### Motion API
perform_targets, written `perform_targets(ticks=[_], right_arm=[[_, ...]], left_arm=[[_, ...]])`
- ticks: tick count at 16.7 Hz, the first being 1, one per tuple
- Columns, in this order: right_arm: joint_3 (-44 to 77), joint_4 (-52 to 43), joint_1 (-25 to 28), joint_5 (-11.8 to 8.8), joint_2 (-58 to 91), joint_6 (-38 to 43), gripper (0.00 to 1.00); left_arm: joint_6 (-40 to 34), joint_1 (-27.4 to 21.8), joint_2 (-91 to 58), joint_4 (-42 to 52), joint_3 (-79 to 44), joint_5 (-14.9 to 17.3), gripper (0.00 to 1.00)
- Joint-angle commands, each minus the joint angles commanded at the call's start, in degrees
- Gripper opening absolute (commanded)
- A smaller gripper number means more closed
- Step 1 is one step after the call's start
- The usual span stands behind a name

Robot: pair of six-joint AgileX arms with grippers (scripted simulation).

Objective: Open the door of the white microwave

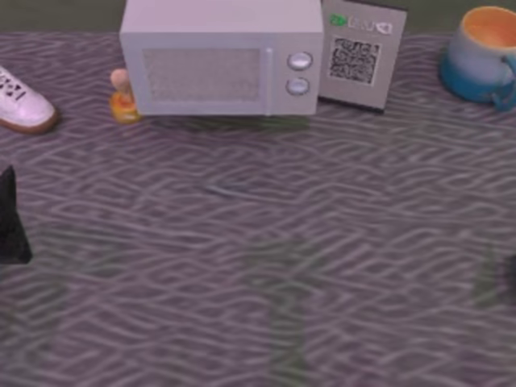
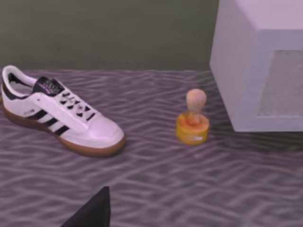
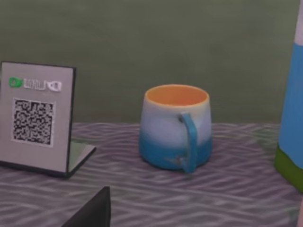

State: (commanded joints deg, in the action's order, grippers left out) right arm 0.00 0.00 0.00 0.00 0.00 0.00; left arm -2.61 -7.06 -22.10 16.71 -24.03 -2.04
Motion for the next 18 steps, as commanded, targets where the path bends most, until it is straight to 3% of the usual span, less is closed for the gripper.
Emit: perform_targets(ticks=[18], right_arm=[[0.0,0.0,0.0,0.0,0.0,0.0,1.0]], left_arm=[[-25.1,-25.2,-88.2,47.1,-104.7,-11.4,1.0]])
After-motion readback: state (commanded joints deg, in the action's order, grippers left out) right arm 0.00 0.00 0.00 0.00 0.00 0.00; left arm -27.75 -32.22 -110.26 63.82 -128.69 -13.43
